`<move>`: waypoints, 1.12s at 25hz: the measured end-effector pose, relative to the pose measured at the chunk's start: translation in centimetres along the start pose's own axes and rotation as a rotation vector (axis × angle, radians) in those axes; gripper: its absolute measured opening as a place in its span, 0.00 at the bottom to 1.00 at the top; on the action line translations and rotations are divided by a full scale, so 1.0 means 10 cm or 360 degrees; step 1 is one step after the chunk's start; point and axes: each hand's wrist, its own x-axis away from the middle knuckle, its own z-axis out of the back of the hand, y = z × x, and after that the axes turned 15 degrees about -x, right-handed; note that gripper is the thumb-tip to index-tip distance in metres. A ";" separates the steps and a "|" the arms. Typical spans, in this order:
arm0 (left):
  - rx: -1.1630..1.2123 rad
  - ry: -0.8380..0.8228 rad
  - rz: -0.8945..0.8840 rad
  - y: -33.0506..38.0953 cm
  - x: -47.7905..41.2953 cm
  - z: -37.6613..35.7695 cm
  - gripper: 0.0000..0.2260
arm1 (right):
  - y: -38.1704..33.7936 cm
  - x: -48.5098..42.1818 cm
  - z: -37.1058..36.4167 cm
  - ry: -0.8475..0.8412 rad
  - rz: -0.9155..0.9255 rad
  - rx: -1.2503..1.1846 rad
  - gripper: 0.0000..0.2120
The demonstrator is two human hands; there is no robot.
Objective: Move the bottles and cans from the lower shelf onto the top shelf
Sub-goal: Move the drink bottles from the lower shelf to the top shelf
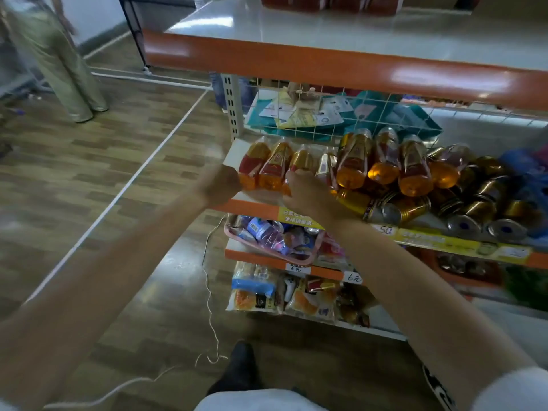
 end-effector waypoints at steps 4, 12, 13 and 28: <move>0.0024 0.0024 -0.0109 -0.26 -0.53 -0.13 0.08 | -0.10 -0.55 -0.20 0.0159 -0.0230 -0.0426 0.15; 0.0224 -0.0161 -0.0167 -0.29 -1.30 -0.32 0.22 | -0.20 -1.23 -0.37 0.0486 -0.0493 -0.0487 0.12; 0.0258 -0.0195 -0.0145 -0.28 -1.36 -0.36 0.24 | -0.20 -1.27 -0.42 0.0461 -0.0503 -0.0485 0.11; 0.1012 -0.0889 0.0050 -0.67 -1.78 -0.10 0.20 | -0.10 -1.59 -0.37 0.0320 -0.0809 -0.0592 0.18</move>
